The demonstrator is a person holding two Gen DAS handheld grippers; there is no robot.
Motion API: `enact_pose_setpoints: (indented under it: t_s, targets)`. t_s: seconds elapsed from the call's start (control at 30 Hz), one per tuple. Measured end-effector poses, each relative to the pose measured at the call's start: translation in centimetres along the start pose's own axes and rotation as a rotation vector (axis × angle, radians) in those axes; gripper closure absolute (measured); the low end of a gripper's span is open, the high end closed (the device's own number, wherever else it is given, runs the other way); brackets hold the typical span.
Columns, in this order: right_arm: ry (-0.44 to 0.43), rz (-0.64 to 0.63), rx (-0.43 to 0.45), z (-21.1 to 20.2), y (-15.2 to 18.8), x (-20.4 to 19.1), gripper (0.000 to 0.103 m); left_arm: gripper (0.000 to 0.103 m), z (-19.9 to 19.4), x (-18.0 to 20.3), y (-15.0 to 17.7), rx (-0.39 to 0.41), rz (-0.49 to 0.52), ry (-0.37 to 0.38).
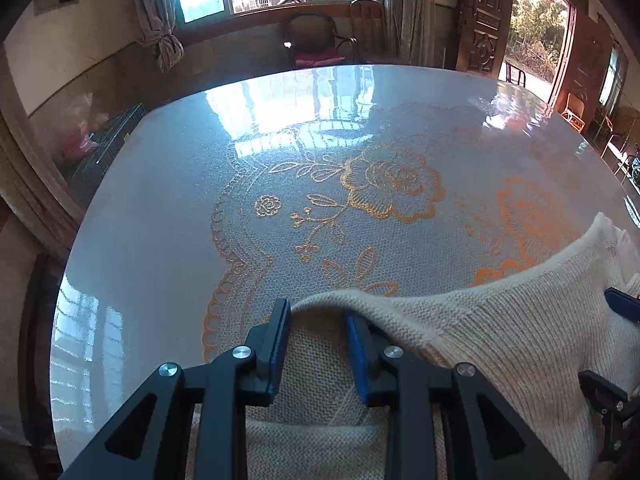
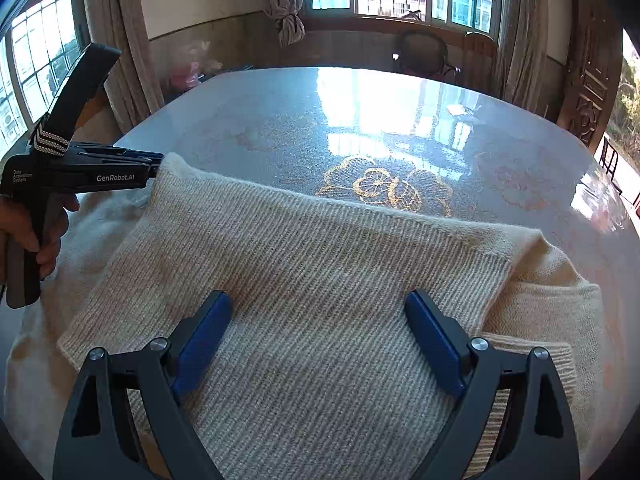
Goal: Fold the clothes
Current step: 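Lower the folded section and open both tools, pressing it flat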
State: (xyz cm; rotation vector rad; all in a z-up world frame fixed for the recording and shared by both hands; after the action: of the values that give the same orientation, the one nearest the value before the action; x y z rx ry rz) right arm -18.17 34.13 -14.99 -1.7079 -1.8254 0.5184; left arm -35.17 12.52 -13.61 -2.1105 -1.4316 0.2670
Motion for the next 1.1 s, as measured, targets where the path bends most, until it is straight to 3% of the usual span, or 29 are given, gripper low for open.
enact_pose_setpoints:
  t_s: [0.1, 0.2, 0.27, 0.37, 0.43, 0.57, 0.67, 0.77, 0.97, 1.0, 1.03, 1.1]
  targets:
    - [-0.001, 0.002, 0.000, 0.1, -0.1, -0.2, 0.011, 0.072, -0.5, -2.0, 0.4, 0.035, -0.049, -0.060]
    - [-0.003, 0.003, 0.000, -0.3, 0.2, -0.2, 0.011, 0.075, -1.7, -3.3, 0.5, 0.025, -0.055, -0.097]
    - [-0.002, 0.001, -0.001, -0.5, 0.3, -0.2, 0.011, 0.075, -3.4, -3.7, 0.2, 0.065, -0.046, -0.151]
    - [-0.001, -0.001, -0.001, -0.6, 0.5, 0.1, 0.011, 0.075, -5.6, -1.5, -1.5, 0.187, -0.042, -0.081]
    - [0.000, -0.001, -0.001, -0.6, 0.4, -0.1, 0.011, 0.075, -5.9, 1.0, -1.9, 0.224, -0.018, -0.003]
    - [-0.003, 0.000, 0.000, -0.7, 0.4, -0.1, 0.011, 0.075, -4.0, 4.8, -1.3, 0.143, 0.038, 0.095]
    - [-0.004, 0.001, -0.001, -0.6, 0.3, 0.1, 0.011, 0.075, -2.3, 5.9, -0.7, 0.095, 0.007, 0.132]
    - [-0.004, 0.003, -0.001, -0.6, 0.2, 0.0, 0.011, 0.074, -0.5, 3.7, 0.0, 0.031, -0.025, 0.067]
    - [-0.003, 0.001, 0.000, -0.8, 0.3, 0.1, 0.011, 0.072, -1.2, -0.4, 0.7, 0.087, -0.074, 0.089]
    - [-0.003, 0.000, 0.000, -0.8, 0.3, 0.1, 0.011, 0.070, -1.2, -0.9, 0.7, 0.083, -0.066, 0.062]
    - [-0.003, 0.000, 0.000, -0.8, 0.3, 0.1, 0.011, 0.061, -1.2, -1.5, 0.8, 0.085, -0.072, 0.049]
    - [-0.003, 0.001, 0.000, -0.8, 0.2, 0.1, 0.011, 0.061, -1.5, -2.3, 1.1, 0.091, -0.110, 0.052]
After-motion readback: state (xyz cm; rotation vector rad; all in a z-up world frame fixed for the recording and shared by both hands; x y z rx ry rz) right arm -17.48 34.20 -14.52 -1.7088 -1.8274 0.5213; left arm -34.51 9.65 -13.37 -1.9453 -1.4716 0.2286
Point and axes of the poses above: each gripper's, at about its wrist camera, not at the fingertips, and z roughly the way its jaws point, x to its right, y to its underside, the point moved 3 cm from there along z, roughly the way its jaws point, and after that the axes turned 15 degrees about y, right-handed, at the moved point
